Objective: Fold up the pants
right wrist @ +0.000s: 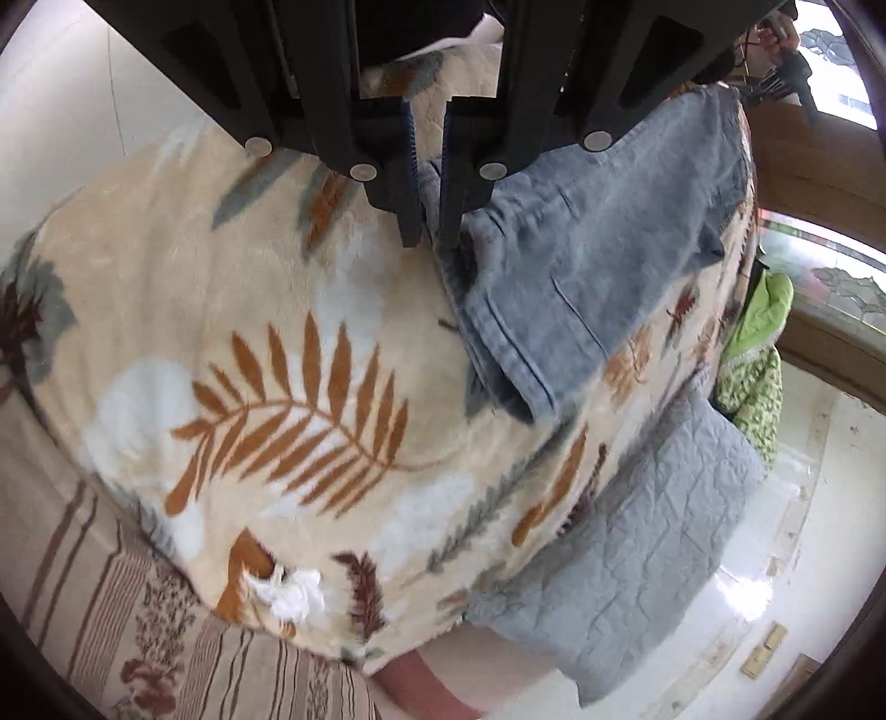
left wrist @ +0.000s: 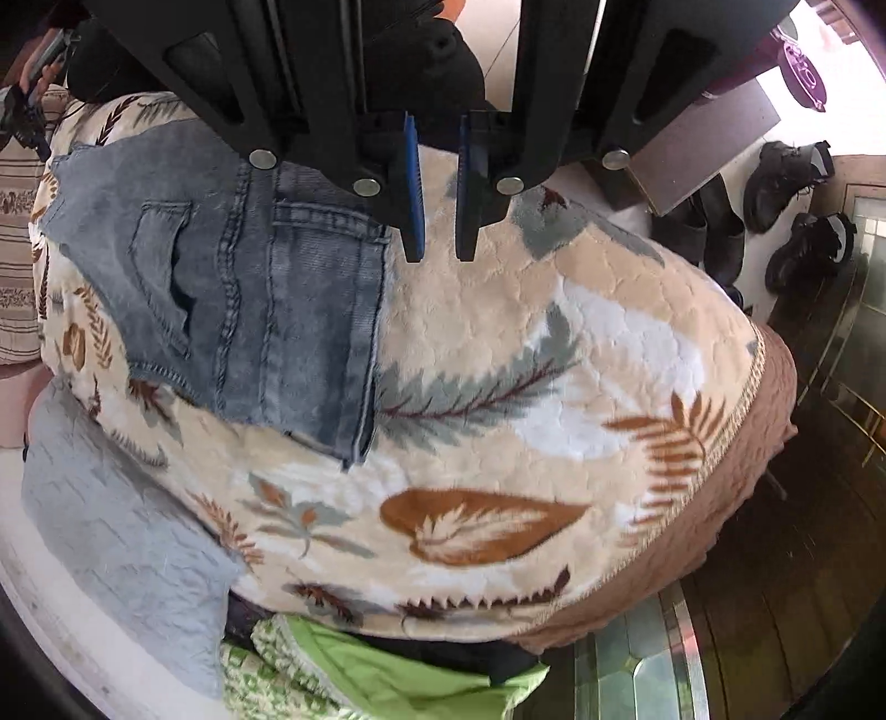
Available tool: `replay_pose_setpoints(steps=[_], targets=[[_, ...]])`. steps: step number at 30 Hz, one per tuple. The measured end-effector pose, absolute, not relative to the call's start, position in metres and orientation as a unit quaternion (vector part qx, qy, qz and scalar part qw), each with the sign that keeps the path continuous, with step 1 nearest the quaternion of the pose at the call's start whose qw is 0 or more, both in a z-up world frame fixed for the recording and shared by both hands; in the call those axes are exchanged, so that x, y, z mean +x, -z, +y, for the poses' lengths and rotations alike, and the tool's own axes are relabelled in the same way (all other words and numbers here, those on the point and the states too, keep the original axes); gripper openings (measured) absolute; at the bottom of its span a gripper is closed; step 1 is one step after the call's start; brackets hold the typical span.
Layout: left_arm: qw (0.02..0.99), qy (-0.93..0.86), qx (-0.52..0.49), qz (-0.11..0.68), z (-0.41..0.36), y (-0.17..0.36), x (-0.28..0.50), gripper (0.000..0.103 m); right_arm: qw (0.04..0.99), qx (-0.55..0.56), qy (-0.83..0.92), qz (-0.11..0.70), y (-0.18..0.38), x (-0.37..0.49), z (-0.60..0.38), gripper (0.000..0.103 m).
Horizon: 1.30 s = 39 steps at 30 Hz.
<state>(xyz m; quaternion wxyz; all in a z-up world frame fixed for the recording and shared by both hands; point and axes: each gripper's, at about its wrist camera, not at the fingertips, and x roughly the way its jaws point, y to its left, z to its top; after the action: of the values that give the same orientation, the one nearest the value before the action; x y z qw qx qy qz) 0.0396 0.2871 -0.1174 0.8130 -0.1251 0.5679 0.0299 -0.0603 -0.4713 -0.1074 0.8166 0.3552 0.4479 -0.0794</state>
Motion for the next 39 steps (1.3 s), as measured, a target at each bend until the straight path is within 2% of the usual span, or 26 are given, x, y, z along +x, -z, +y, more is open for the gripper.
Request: replay_pose_setpoints(steps=[3, 6, 7, 8, 12, 16, 20, 25, 31, 39], targets=[[0.835, 0.002, -0.105, 0.541, 0.26, 0.092, 0.048, 0.012, 0.828, 0.358, 0.054, 0.429, 0.096, -0.049, -0.459, 0.009], [0.849, 0.055, -0.079, 0.519, 0.214, 0.077, 0.054, 0.031, 0.837, 0.338, 0.013, 0.43, 0.084, -0.024, -0.427, 0.009], [0.852, 0.073, -0.071, 0.514, 0.198, 0.075, 0.056, 0.04, 0.84, 0.331, 0.001, 0.43, 0.081, -0.017, -0.416, 0.009], [0.853, 0.092, -0.061, 0.51, 0.179, 0.074, 0.06, 0.044, 0.841, 0.327, -0.012, 0.43, 0.08, -0.009, -0.405, 0.009], [0.843, 0.147, -0.018, 0.516, 0.107, 0.086, 0.078, 0.045, 0.834, 0.314, -0.043, 0.452, 0.091, 0.009, -0.37, 0.009], [0.823, 0.152, 0.009, 0.547, 0.064, 0.124, 0.096, 0.045, 0.831, 0.246, 0.003, 0.5, 0.113, 0.012, -0.36, 0.009], [0.813, 0.122, -0.003, 0.57, 0.061, 0.152, 0.112, 0.044, 0.81, 0.261, 0.03, 0.524, 0.128, 0.011, -0.374, 0.01], [0.811, 0.094, 0.036, 0.577, 0.05, 0.168, 0.126, 0.044, 0.802, 0.233, 0.046, 0.549, 0.135, 0.012, -0.365, 0.01], [0.801, 0.062, 0.085, 0.59, 0.033, 0.178, 0.132, 0.045, 0.785, 0.288, 0.023, 0.548, 0.145, -0.006, -0.376, 0.01], [0.782, 0.058, 0.055, 0.618, 0.04, 0.179, 0.147, 0.045, 0.777, 0.321, -0.008, 0.542, 0.152, -0.026, -0.384, 0.01]])
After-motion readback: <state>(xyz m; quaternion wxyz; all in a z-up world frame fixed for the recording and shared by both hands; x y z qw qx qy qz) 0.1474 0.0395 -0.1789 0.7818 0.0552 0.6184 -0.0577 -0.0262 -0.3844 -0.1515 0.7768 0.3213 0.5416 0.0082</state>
